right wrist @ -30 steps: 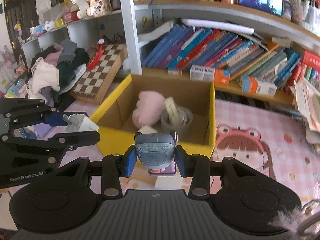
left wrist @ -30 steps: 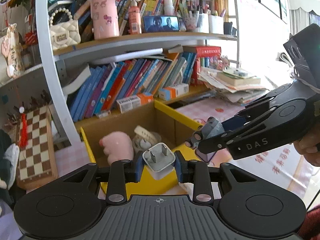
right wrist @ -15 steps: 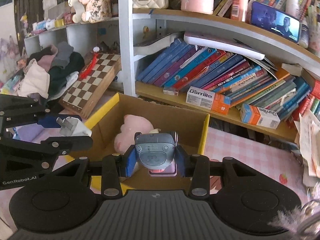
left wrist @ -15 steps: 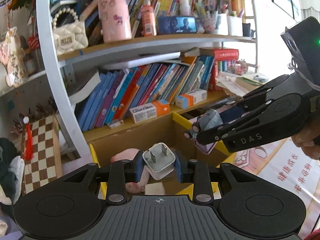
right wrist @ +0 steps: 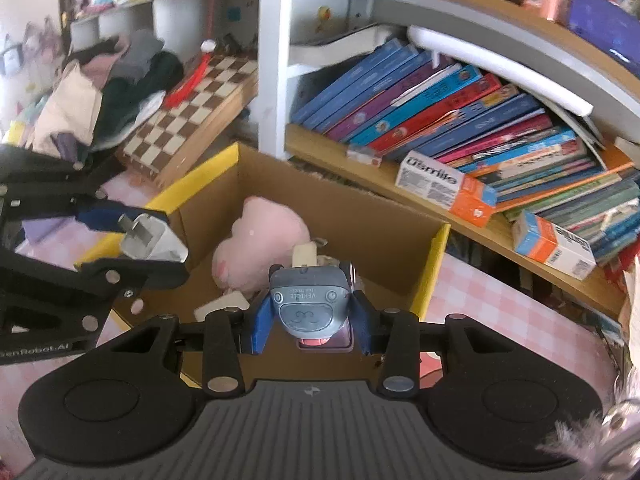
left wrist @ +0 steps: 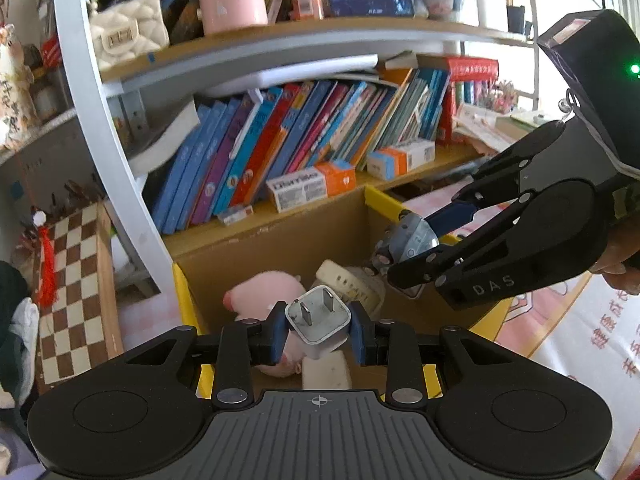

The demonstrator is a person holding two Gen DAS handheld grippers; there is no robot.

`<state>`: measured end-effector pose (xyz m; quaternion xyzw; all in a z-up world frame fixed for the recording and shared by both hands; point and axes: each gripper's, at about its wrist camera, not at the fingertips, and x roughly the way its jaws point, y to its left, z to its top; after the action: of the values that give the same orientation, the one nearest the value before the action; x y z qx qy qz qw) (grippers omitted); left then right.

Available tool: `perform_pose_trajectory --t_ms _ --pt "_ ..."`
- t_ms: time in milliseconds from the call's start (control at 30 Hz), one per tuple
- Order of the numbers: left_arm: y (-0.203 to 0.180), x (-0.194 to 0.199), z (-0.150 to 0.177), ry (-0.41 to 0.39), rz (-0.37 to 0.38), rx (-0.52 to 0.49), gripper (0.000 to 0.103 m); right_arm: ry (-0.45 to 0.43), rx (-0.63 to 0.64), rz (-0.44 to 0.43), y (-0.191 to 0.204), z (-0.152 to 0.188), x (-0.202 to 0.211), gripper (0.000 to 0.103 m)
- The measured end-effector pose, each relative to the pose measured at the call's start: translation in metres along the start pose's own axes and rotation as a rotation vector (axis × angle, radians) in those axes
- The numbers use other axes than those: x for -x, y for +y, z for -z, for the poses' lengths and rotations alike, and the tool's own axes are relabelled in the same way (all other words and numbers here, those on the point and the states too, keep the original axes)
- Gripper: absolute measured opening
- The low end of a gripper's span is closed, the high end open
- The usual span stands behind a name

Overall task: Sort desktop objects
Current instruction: 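Lower the charger plug and toy car into the yellow box with both tools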

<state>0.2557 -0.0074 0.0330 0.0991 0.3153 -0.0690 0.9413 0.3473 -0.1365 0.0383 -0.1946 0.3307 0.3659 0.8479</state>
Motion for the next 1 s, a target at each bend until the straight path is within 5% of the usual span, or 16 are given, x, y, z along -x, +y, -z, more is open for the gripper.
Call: perform_pose_trajectory --t_ms 500,1000 --pt "0.015 -0.043 0.007 0.116 0.020 0.022 0.030 0.107 0.228 -0.064 0.001 -0.008 -0.050 0.039" --pt "0.022 -0.072 0.014 0.202 0.062 0.076 0.030 0.254 0.240 -0.167 -0.001 0.004 -0.090 0.038"
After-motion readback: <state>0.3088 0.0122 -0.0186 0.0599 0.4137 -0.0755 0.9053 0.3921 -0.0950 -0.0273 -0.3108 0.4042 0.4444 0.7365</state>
